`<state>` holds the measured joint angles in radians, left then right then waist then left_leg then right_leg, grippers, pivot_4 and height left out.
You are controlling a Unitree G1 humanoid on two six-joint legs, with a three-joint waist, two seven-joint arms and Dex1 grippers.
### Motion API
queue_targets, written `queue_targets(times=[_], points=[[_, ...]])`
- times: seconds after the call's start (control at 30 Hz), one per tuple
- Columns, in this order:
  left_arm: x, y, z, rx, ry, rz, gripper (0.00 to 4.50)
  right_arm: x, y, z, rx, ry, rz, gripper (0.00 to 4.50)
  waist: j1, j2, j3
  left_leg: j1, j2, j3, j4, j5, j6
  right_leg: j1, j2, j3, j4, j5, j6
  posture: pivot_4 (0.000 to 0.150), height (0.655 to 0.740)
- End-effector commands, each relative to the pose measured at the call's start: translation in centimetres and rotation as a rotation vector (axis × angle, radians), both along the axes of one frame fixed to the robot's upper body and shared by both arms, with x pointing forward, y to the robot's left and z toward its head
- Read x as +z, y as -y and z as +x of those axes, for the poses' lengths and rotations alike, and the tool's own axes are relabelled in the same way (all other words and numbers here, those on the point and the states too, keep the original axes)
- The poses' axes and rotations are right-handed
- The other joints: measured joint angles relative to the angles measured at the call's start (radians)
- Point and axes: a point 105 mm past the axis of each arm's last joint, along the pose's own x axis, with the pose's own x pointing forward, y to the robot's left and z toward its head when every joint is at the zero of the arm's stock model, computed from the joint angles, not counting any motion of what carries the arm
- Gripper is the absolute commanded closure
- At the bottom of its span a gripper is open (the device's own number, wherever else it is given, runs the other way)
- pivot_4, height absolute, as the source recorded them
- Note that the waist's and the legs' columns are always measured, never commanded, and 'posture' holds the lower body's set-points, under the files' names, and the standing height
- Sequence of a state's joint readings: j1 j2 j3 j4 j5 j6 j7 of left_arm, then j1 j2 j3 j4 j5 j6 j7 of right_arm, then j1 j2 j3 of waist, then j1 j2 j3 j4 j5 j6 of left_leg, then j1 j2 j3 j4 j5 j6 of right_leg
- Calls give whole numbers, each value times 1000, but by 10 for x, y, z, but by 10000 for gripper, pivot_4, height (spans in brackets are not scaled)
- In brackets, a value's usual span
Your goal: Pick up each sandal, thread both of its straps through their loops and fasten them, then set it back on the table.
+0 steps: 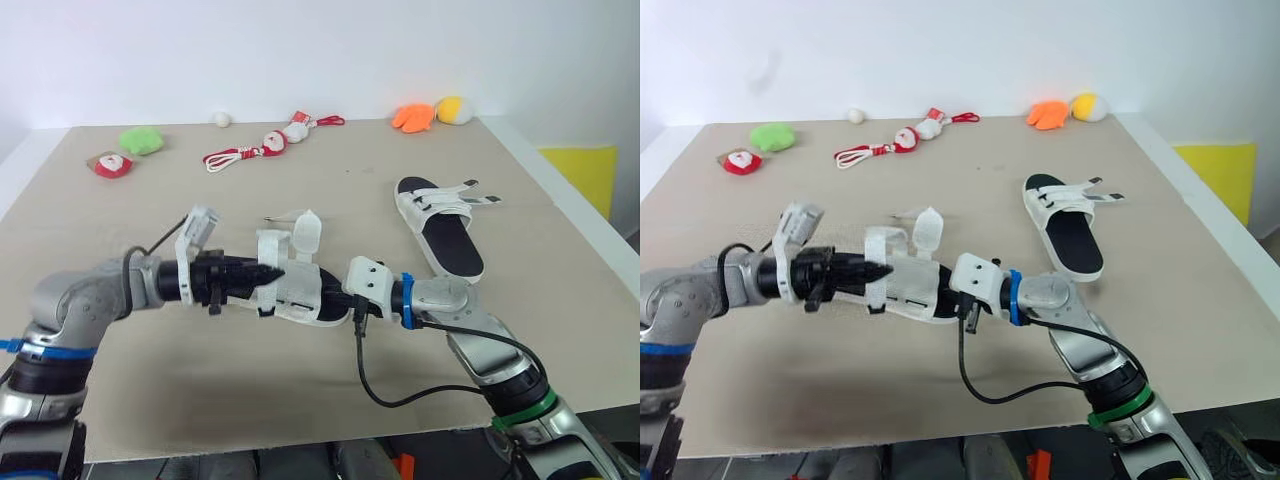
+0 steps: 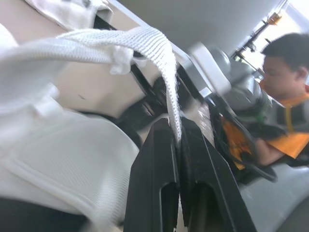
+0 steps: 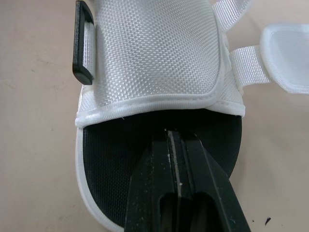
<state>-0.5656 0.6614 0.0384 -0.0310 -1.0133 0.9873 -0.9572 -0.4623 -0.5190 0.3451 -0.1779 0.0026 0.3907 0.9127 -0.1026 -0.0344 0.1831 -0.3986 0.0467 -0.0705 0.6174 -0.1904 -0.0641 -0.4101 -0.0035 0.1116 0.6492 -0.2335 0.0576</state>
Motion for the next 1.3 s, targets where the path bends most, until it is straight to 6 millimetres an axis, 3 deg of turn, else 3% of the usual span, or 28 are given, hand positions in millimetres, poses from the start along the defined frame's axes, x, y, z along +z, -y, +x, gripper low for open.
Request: queue_targets(times=[0.03, 0.33, 0.7, 0.83, 1.07, 1.3], points=[[9, 0, 10, 14, 20, -33, 43935, -20, -3, -3, -5, -62, -45, 45000, -2, 0, 0, 0, 0, 0, 0, 0, 0, 0, 0, 0, 0, 0, 0, 1500, 7400], [-1, -3, 19, 6, 13, 38, 43935, -20, -2, -3, -8, -61, -47, 45000, -3, 0, 0, 0, 1, -1, 0, 0, 0, 0, 2, 1, 0, 0, 0, 1500, 7400], [3, -1, 9, -68, -19, 35, 43935, -19, -5, -3, -8, -58, -37, 45000, -3, 0, 0, 1, 1, -1, 0, 0, 0, 0, 2, 1, 0, 0, 0, 1500, 7400], [16, -3, 10, -72, -6, 6, 43935, -20, -5, -3, -8, -58, -37, 45000, -3, 0, 0, 0, 1, -1, 0, 0, 0, 0, 2, 1, 0, 0, 0, 1500, 7400], [-7, 1, 2, -110, -26, 118, 43935, -20, -7, -4, -8, -55, -32, 45000, -3, 0, 0, 0, 1, -1, -1, 0, 0, 0, 2, 1, 0, 0, 0, 1500, 7400], [-12, 4, 3, -112, -34, 113, 43935, -19, -6, -4, -11, -54, -30, 45000, -3, 0, 0, 0, 1, -1, -1, 0, 0, 0, 2, 1, 0, 0, -1, 1500, 7400]])
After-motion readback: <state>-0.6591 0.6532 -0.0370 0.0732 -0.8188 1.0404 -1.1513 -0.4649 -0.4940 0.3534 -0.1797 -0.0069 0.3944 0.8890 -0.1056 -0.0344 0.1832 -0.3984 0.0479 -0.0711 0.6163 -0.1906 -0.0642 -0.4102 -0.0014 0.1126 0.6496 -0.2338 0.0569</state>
